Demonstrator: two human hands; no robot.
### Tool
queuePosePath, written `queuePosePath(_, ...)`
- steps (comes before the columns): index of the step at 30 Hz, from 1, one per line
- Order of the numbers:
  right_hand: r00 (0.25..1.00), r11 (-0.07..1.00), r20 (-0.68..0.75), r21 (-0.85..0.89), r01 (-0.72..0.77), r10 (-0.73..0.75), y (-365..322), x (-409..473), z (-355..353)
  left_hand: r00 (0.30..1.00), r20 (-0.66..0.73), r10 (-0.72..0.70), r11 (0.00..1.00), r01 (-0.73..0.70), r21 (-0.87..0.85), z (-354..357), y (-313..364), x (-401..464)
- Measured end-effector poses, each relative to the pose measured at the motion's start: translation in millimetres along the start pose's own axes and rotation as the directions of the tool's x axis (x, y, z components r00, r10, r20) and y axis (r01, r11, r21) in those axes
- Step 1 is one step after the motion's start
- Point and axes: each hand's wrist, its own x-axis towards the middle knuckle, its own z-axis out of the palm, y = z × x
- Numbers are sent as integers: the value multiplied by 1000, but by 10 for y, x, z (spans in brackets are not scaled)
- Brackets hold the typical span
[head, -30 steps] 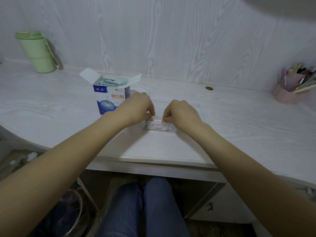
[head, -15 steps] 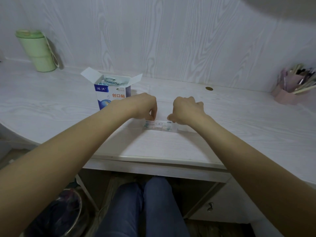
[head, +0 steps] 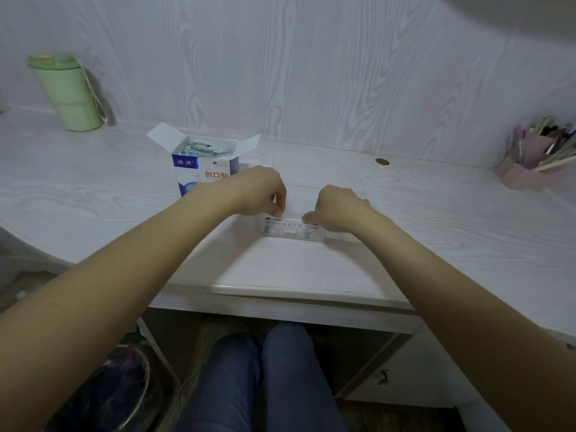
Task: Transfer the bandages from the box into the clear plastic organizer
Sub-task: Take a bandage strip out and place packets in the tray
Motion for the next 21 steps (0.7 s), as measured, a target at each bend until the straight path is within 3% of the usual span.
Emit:
queuePosePath(6, 996, 975, 21, 207, 76, -82, 65, -116, -255, 973, -229, 23, 993, -49, -106, -186, -66, -255)
queuePosePath(12, 994, 984, 53, 156, 87, -96, -21, -170, -424, 892, -448, -53, 992, -2, -123, -417, -233, -479)
queuePosePath(16, 993, 993, 51, 63, 100, -103, -135, -130, -356, 891, -444, -99, 989, 39, -143, -445, -275, -538)
queuePosePath(21, 996, 996, -4, -6, 93, -93, -110, -71, -177, 940, -341, 13, 996, -43, -79, -164, -106, -450)
